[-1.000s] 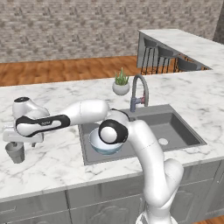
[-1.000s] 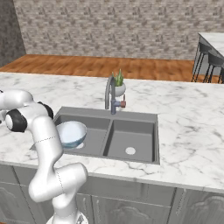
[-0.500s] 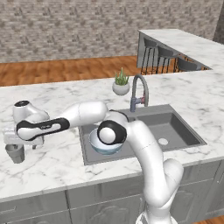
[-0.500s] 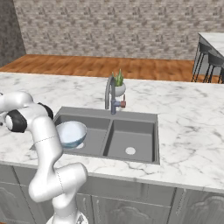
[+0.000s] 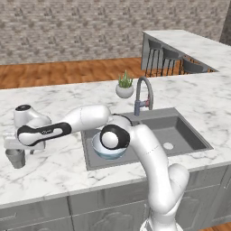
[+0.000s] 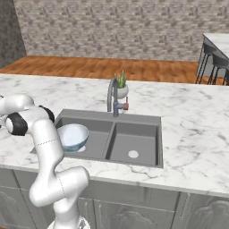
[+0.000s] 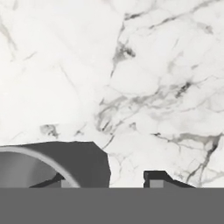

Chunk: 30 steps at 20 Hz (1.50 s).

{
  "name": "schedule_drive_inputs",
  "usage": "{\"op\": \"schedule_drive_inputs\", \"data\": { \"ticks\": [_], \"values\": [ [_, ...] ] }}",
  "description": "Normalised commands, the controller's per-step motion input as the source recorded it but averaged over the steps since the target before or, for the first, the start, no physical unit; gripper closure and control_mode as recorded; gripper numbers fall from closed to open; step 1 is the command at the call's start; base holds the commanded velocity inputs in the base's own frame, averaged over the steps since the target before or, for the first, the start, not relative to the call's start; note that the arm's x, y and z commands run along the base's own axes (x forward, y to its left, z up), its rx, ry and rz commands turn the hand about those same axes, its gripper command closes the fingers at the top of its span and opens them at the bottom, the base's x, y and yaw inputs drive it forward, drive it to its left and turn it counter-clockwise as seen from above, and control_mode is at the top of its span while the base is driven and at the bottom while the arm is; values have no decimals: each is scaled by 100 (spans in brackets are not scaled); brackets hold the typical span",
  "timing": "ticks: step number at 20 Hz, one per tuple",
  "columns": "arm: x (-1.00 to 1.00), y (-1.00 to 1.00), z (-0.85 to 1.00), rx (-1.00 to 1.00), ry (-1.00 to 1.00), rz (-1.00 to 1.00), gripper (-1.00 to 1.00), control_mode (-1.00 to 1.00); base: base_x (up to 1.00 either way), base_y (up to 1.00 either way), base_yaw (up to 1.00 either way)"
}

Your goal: Place the bowl in the left basin and the glass cup in the right basin of the sink.

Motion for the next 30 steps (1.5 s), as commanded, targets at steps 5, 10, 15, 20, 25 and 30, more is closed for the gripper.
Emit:
{"op": "schedule_drive_inputs", "data": {
  "ticks": [5, 10, 15, 20, 25, 30],
  "values": [
    [-8, -2, 13, 0, 3, 0, 100, -100, 0, 0, 0],
    [-13, -52, 3, -6, 19, -1, 100, -100, 0, 0, 0],
    [-19, -85, 11, -6, 17, -5, 100, -100, 0, 0, 0],
    [-10, -100, 4, -3, -8, -2, 100, -100, 0, 0, 0],
    [-19, -100, 7, -4, -14, -2, 100, -100, 0, 0, 0],
    [-15, -100, 19, 0, -18, 0, 100, -100, 0, 0, 0]
  ]
}}
